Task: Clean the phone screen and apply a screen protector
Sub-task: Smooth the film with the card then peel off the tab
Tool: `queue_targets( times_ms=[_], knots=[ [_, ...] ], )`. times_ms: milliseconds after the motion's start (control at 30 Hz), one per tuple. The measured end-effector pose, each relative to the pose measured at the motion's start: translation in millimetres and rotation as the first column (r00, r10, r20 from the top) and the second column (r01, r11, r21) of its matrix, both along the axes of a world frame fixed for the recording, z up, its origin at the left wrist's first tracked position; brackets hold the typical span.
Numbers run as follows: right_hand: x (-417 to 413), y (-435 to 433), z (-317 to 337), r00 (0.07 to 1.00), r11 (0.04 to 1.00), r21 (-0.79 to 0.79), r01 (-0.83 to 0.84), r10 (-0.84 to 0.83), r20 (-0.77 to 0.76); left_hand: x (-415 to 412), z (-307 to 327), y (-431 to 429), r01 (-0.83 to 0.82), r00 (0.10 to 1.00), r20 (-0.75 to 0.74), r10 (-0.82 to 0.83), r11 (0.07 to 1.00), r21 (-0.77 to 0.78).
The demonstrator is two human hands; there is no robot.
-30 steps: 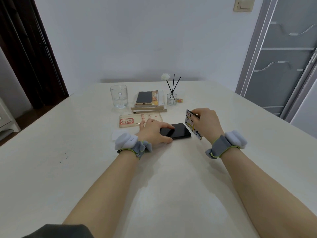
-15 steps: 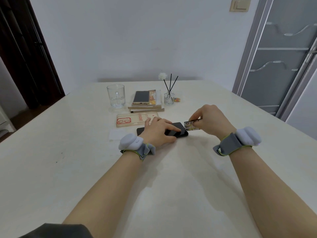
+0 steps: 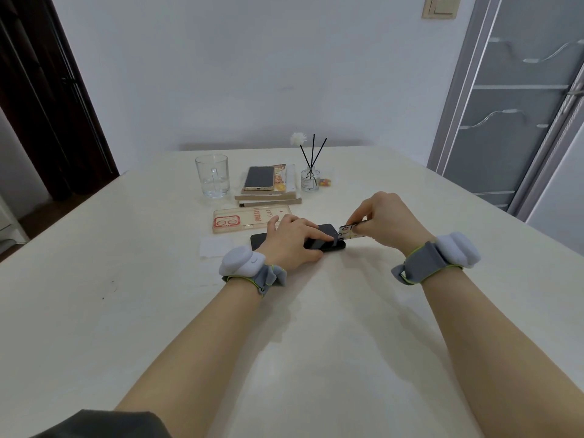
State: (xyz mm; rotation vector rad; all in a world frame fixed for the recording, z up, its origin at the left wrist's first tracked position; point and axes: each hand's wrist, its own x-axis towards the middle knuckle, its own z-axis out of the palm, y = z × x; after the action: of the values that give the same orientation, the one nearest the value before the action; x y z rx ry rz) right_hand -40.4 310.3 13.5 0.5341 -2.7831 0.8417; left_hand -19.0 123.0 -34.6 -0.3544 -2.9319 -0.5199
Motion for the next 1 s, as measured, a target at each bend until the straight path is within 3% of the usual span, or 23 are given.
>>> queue_targets(
  times_ms=[267,467,633,800,1000],
  knots=[
    [-1,-2,-1,1.000,1.000,-0.017,0.002,-0.002,0.002,-2,-2,0,0.003,1.000,-0.008,-0.002,1.000,0.005],
    [-1,-6,-6,0.994,0.997,0.046,0.058,-0.054,-0.091,-2,-1,-1,0.001,1.000,-0.002,-0.001,1.000,0.006],
    [0,-8,-5,0.999,0.999,0.031,0.018,-0.017,-0.041,-2,-1,-1,0.005,1.000,0.001,-0.005,1.000,0.000],
    [2,-12,-9,0.992,0.992,0.098,0.083,-0.073,-0.106,-3,-2,-1,0.002,1.000,-0.004,-0.002,1.000,0.015],
    [3,-14,-4,0.986,0.994,0.067,0.089,-0.079,-0.144,-2,-1,-2,0.006,1.000,-0.030,-0.005,1.000,0.009]
  ],
)
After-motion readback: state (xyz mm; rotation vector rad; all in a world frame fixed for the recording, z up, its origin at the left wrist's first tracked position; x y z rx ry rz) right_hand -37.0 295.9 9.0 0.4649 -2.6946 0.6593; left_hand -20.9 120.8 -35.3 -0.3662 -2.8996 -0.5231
